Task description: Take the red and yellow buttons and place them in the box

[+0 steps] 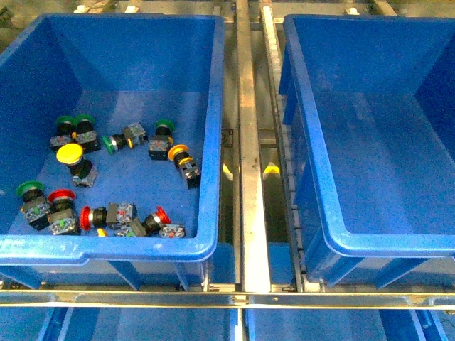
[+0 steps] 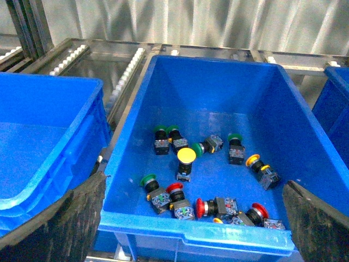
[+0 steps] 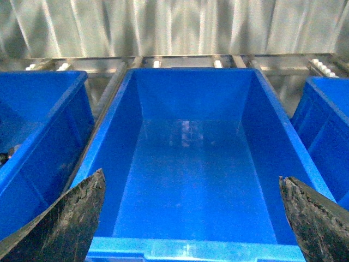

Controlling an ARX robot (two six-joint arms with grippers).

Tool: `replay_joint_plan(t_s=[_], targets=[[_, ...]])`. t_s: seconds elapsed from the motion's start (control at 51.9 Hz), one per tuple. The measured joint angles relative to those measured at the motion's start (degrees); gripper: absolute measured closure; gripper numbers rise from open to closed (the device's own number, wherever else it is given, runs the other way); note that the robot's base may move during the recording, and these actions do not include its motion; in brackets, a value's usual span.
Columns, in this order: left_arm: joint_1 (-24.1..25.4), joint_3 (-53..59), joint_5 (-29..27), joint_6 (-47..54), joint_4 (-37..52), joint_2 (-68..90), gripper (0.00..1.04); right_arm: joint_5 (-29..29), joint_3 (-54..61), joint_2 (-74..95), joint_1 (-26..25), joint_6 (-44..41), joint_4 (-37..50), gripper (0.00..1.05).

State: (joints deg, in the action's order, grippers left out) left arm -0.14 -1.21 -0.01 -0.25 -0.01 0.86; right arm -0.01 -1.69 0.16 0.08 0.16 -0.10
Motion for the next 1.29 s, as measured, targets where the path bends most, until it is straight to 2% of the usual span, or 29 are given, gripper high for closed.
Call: replay_joint_plan(t_s=[1.29], targets=[[0.00,0.00,0.00,0.00,0.00,0.00,0.08,0.00,0.00,0.00,0.00,0.00,0.00,0.07]])
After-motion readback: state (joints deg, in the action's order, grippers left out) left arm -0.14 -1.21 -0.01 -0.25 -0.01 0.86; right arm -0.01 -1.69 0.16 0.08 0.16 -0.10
